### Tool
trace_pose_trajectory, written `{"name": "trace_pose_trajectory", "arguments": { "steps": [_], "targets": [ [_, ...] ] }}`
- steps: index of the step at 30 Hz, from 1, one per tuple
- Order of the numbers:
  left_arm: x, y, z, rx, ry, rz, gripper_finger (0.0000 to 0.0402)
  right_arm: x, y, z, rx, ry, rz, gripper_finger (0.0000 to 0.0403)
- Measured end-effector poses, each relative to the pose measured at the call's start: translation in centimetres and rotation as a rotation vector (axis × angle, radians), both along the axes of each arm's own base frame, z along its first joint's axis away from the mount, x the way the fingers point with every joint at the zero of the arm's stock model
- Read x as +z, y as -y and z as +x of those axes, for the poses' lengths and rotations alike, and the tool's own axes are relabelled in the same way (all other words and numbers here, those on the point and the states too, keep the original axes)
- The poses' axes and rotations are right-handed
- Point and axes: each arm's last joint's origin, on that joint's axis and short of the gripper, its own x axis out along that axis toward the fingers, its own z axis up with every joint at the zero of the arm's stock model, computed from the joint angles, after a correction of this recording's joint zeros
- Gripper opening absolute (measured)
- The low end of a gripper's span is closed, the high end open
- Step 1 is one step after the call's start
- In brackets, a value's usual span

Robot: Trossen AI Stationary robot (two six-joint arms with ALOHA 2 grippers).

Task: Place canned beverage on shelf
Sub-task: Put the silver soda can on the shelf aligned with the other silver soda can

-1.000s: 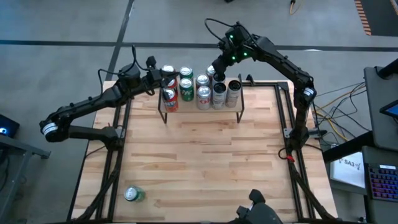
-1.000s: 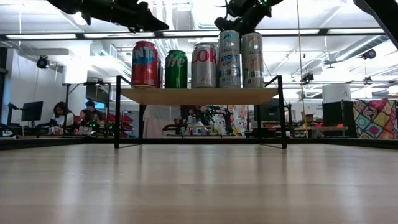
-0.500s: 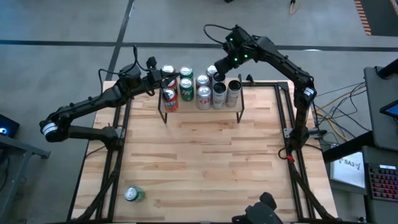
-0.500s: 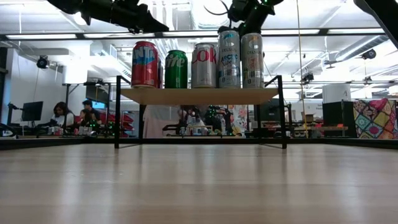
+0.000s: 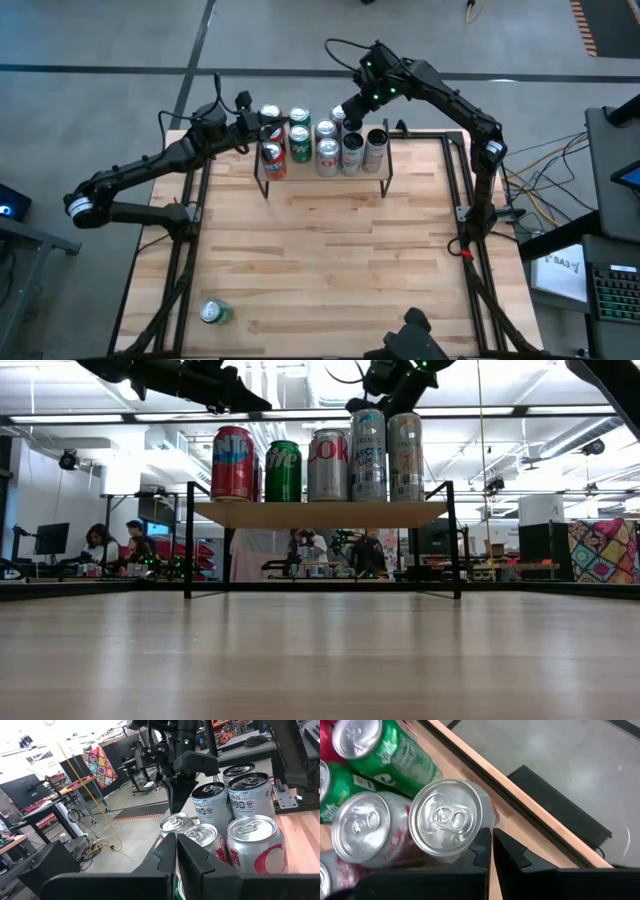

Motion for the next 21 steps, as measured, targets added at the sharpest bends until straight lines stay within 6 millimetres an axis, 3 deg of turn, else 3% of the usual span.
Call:
{"name": "trace_pose_trajectory", "arguments": {
  "steps": [9,21],
  "targets": [
    [0.0,0.0,0.0,0.0,0.001,0.0,0.0,-1.1,0.8,1.0,0.028,0.006,-0.008,0.0009],
    [0.0,0.0,0.0,0.0,0.001,0.0,0.0,-0.9,1.1,1.4,0.045,0.044,-0.054,0.0009]
  ]
}}
